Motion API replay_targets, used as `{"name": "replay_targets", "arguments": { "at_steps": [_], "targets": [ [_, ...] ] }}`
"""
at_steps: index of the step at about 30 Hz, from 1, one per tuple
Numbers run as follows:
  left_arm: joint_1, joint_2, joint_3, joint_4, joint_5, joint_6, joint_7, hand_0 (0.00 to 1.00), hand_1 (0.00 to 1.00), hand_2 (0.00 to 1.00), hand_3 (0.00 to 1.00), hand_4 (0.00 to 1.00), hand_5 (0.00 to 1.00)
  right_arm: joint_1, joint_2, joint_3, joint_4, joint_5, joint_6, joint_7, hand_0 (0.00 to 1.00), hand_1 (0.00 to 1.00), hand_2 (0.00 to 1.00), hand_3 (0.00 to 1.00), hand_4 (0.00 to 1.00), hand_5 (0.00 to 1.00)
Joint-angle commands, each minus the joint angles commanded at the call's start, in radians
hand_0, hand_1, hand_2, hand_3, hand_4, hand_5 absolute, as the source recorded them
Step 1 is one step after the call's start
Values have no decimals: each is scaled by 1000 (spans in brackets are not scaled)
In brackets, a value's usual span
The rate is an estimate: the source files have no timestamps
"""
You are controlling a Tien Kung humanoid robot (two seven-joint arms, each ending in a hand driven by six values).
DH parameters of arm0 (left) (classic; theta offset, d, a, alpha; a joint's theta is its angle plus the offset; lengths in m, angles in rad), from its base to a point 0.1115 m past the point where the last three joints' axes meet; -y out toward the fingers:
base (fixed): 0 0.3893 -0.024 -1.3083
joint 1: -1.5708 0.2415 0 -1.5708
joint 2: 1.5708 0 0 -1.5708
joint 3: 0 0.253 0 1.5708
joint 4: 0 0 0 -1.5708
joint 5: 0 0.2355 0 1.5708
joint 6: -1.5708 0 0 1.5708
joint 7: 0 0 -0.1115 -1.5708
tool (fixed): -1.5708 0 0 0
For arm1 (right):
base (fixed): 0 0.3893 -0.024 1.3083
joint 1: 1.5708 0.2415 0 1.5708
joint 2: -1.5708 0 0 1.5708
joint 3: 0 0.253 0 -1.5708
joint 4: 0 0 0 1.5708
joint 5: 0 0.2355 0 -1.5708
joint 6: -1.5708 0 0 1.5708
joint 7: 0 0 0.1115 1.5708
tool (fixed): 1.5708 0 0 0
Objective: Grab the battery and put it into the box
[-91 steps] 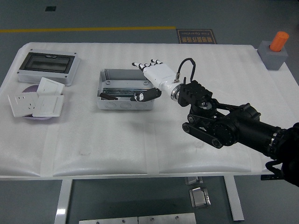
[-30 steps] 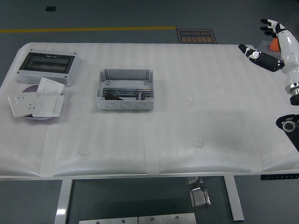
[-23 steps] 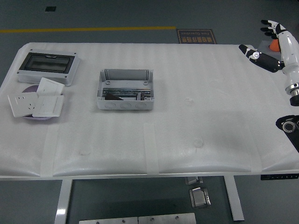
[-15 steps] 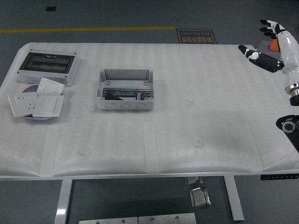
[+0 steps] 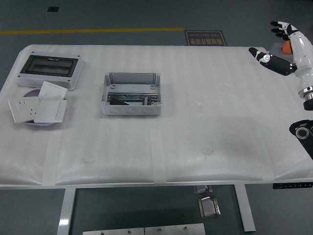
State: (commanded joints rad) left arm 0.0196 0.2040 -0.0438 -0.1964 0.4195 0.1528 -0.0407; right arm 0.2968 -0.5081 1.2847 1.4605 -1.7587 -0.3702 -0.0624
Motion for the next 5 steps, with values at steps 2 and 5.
{"name": "replay_targets", "arguments": {
  "at_steps": [2,5],
  "targets": [
    [-1,1,-1,-1,2,0,0,594,618,530,614,559,413,1,0,-2,-1,-1,0,0,768,749,766,838,945,498],
    [-2,5,-3,-1,8,-1,1,594,618,530,614,559,413,1,0,-5,-2,-1,0,0,768,749,766,838,945,498]
  ]
}}
